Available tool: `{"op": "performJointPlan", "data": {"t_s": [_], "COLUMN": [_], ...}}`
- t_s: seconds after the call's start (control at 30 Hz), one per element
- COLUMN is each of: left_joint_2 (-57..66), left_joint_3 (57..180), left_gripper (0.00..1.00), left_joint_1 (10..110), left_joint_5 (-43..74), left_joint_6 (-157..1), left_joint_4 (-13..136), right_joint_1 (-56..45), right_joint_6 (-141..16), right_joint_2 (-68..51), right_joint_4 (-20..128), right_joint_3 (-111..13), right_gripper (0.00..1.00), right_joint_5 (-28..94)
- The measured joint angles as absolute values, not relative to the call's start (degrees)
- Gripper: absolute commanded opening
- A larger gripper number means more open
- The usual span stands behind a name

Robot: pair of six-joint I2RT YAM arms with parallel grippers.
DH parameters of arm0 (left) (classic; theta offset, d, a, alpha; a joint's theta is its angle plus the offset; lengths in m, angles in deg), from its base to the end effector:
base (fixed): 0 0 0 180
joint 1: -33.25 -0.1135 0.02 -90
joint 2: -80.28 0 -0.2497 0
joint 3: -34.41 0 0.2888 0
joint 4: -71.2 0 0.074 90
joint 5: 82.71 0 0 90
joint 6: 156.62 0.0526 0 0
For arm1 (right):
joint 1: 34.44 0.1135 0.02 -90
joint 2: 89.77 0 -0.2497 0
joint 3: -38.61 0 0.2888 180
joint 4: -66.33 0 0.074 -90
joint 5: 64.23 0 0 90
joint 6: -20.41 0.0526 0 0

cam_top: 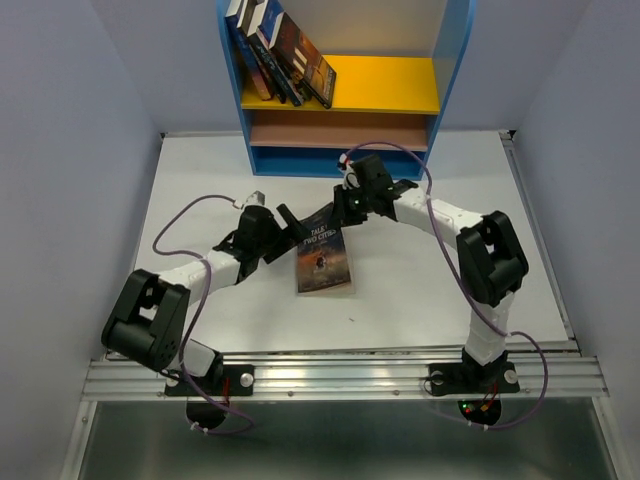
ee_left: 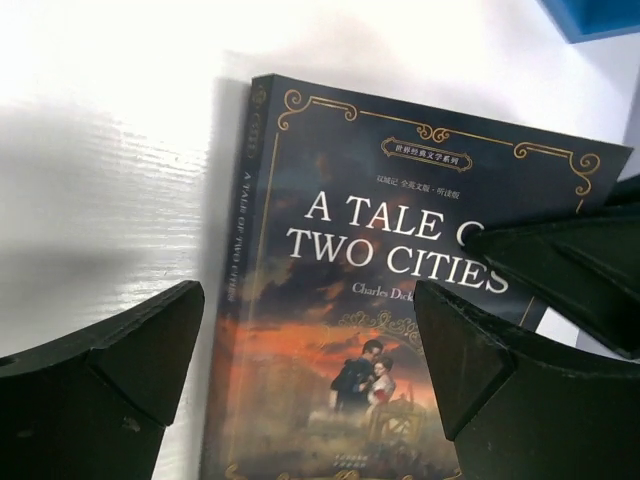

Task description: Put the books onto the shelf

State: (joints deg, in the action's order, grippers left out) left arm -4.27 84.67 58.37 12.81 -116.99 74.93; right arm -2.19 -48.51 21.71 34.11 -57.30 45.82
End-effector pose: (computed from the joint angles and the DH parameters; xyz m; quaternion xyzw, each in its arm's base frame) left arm 0.3090 -0.1505 0.1351 -0.1663 0.8517 -0.3362 0.3660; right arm 0.3900 0.2674 0.1769 -0.1518 0.9082 0.3043 0.2440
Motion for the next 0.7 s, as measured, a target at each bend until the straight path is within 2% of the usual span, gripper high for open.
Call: {"op": "performJointPlan", "data": {"t_s": [0.27, 0.7], "left_joint_2": [6.96, 7.64], "left_joint_3": [79.94, 72.99], "left_gripper": [0.99, 0.99], "left_joint_1": [57.96, 57.56], "left_joint_5": [15.84, 33.18], "left_joint_6": [-108.05, -102.74], "left_joint_4": [79.61, 96.59], "right_joint_1": [-5.87, -7.44], "right_joint_6": [-51.00, -52.88], "right_joint_2": [14.06, 7.35], "right_joint_4": [34.83, 36.49], "right_joint_3": [-55.86, -54.98], "right_gripper": [0.01, 0.01], "right_joint_5": [57.64, 73.32]}}
